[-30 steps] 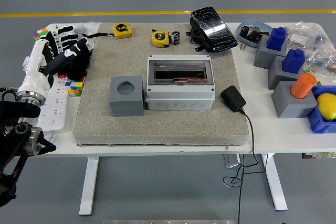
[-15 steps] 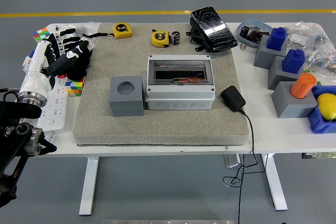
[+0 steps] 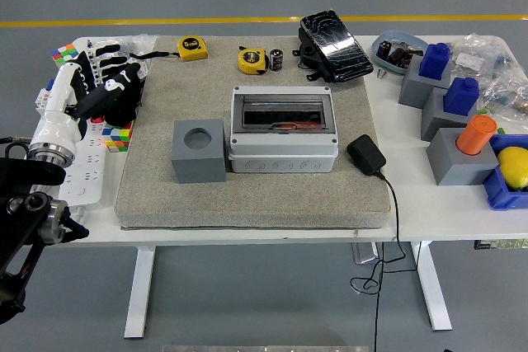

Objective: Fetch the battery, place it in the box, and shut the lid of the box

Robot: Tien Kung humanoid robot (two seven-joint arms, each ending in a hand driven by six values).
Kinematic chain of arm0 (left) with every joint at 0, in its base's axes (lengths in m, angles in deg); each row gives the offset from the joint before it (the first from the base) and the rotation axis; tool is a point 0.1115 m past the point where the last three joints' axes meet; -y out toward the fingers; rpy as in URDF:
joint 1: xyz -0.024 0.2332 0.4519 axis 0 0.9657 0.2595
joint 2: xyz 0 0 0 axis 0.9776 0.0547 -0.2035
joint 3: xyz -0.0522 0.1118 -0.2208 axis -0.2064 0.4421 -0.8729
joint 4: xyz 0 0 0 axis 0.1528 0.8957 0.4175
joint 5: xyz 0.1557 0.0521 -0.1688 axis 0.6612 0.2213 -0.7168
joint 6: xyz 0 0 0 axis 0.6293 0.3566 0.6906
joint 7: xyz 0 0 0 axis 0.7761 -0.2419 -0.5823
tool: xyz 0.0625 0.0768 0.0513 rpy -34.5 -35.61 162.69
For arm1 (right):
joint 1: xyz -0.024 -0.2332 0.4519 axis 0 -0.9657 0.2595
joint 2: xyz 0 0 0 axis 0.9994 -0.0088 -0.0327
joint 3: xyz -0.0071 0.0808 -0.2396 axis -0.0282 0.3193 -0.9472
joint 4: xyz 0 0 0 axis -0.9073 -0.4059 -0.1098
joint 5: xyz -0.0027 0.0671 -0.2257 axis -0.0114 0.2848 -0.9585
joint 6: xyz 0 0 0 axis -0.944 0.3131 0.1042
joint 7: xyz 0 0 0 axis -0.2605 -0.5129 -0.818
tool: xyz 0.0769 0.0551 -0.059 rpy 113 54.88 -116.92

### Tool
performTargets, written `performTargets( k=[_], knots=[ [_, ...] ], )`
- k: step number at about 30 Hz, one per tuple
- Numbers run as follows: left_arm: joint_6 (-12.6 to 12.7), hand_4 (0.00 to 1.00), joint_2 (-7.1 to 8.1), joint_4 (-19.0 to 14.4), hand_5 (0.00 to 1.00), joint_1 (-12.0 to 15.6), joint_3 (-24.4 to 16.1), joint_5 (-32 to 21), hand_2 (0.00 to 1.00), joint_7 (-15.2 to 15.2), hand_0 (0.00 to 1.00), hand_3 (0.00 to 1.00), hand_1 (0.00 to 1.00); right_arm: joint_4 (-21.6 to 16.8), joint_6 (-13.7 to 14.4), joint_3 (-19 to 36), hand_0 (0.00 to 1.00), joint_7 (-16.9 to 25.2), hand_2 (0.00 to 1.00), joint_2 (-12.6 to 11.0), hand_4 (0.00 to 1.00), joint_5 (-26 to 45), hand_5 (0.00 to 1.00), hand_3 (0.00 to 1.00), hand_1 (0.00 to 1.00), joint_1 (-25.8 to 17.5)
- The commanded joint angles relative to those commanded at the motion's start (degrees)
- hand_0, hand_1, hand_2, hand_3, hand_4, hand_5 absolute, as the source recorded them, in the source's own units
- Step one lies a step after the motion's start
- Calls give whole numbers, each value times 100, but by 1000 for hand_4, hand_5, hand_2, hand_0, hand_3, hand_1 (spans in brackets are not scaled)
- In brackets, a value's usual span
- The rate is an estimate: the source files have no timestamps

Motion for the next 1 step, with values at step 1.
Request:
performTargets(
  k=[1],
  knots=[
    [0, 947, 4, -1, 390, 1, 4, 1, 687, 0, 715, 695, 684, 0, 1, -3, 677, -1, 712, -3, 998, 0, 699, 683, 718, 0]
  ],
)
